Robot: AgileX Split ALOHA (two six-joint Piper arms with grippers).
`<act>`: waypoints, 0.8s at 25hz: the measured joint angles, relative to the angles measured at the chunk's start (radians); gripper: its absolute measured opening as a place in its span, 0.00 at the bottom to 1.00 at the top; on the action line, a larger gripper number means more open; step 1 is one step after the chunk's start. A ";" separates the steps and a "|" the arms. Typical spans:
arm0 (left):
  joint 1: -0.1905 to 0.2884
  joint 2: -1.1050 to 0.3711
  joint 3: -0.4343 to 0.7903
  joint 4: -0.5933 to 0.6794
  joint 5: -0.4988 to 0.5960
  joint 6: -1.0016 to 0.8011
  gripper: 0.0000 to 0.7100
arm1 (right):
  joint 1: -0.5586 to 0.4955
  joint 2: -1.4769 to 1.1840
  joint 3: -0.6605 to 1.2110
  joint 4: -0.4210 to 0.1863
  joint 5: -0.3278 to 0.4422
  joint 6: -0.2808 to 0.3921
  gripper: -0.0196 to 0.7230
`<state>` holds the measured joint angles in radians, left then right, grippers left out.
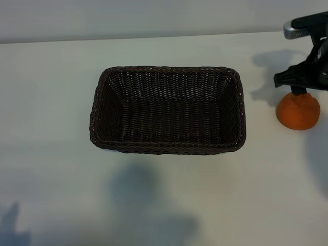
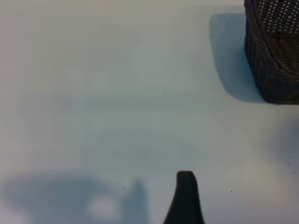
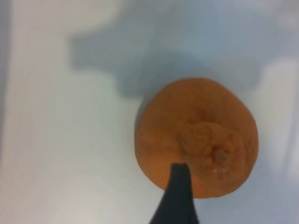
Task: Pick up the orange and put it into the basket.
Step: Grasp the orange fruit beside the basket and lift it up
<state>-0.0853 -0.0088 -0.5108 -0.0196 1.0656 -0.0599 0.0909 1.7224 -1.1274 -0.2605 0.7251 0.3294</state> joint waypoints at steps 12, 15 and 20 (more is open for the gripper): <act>-0.004 0.000 0.000 0.000 0.000 0.000 0.83 | -0.017 0.072 0.000 0.111 -0.050 -0.107 0.82; -0.005 0.000 0.000 0.000 -0.001 0.000 0.83 | -0.017 0.104 0.000 0.111 -0.057 -0.107 0.82; -0.005 0.000 0.000 0.000 -0.001 0.000 0.83 | -0.017 0.144 0.000 0.107 -0.066 -0.108 0.79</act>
<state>-0.0902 -0.0088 -0.5108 -0.0196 1.0645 -0.0597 0.0735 1.8663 -1.1274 -0.1531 0.6590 0.2217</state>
